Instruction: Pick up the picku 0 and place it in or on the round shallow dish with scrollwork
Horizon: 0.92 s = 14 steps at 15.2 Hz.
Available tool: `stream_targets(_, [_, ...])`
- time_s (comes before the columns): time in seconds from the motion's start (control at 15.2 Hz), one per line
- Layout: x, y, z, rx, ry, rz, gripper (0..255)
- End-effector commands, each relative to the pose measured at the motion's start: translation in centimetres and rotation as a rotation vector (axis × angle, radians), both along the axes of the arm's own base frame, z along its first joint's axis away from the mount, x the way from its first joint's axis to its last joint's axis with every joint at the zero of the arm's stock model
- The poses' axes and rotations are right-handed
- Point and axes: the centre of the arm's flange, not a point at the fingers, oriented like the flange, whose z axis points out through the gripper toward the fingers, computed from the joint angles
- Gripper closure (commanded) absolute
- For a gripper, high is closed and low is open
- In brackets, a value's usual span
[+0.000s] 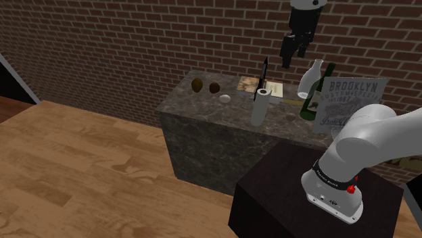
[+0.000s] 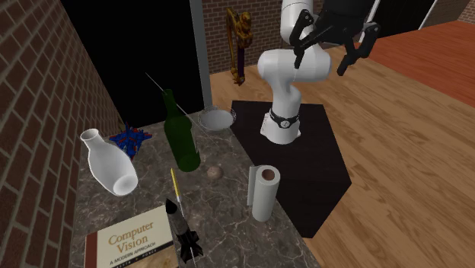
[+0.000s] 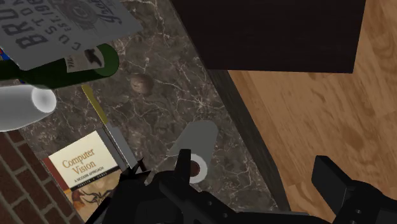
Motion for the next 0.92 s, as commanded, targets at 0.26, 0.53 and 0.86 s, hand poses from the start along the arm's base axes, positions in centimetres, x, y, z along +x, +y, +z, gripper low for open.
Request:
stream_targets(0.26, [0.4, -3.4, -4.2, 0.012, 0.003, -0.021, 0])
stream_targets(0.53, [0.8, -6.7, -8.4, 0.024, 0.007, -0.041, 0])
stream_targets(0.86, [1.1, -10.8, -13.8, 0.04, 0.011, -0.067, 0])
